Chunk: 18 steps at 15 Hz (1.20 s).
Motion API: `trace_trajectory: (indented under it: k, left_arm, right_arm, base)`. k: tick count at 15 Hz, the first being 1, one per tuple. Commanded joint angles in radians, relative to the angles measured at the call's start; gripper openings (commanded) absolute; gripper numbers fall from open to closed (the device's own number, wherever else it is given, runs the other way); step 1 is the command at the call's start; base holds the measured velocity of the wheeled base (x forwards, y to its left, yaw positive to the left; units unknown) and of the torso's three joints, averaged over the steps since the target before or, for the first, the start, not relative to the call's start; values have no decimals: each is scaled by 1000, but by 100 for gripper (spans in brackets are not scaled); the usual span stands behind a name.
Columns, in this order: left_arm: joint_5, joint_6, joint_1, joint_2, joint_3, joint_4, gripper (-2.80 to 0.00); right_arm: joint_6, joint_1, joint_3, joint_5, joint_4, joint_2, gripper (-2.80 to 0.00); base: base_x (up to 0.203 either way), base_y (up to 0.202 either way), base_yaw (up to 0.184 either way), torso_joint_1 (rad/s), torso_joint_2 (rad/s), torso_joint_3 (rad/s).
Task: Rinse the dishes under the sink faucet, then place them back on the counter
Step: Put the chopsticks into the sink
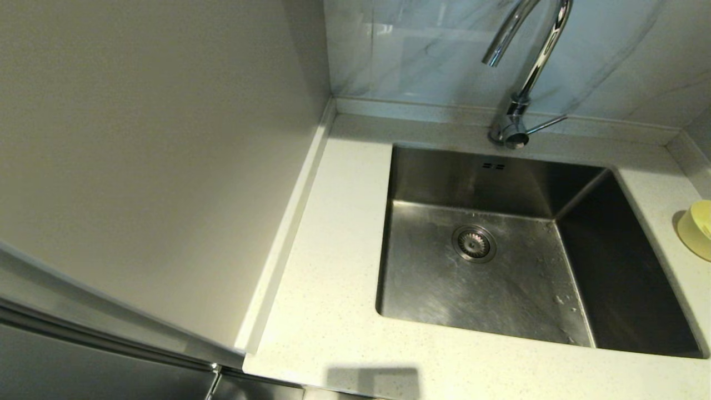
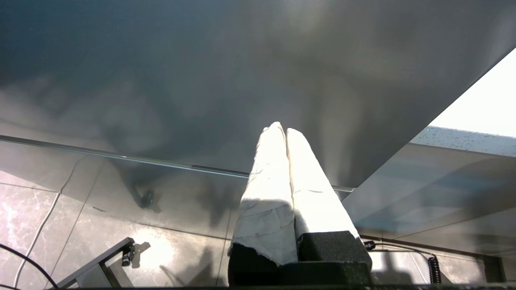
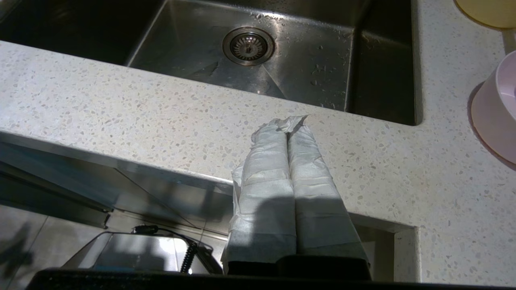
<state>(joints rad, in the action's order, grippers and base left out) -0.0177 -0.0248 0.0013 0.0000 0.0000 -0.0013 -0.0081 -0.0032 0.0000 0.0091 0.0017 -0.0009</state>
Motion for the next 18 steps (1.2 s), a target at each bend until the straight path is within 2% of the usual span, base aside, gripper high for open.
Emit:
trace_trajectory:
  k: [1,8,10,12,15,18]
  left_arm:
    - [-1,0,0,-3,0,0,-280]
    - [-1,0,0,-3,0,0,-280]
    - [-1,0,0,-3,0,0,-280]
    - [-1,0,0,-3,0,0,-280]
    - [-1,0,0,-3,0,0,-280]
    - [-1,0,0,-3,0,0,-280]
  right_arm:
    - [0,0,0,0,0,1,-280]
    - [4,0,0,-26,-1,1,-280]
    - [-3,0,-3,-31,-50,1,-280]
    - [-17,0,-70,-47,-40,2,-280]
    - [-18,0,-191,-51,45,24,-280]
    - [-17,0,-320,-52,51,186,-280]
  base:
    - [0,0,0,0,0,0]
    - [0,0,0,0,0,0]
    - [0,0,0,0,0,0]
    - [0,0,0,0,0,0]
    - [0,0,0,0,0,0]
    - [0,0,0,0,0,0]
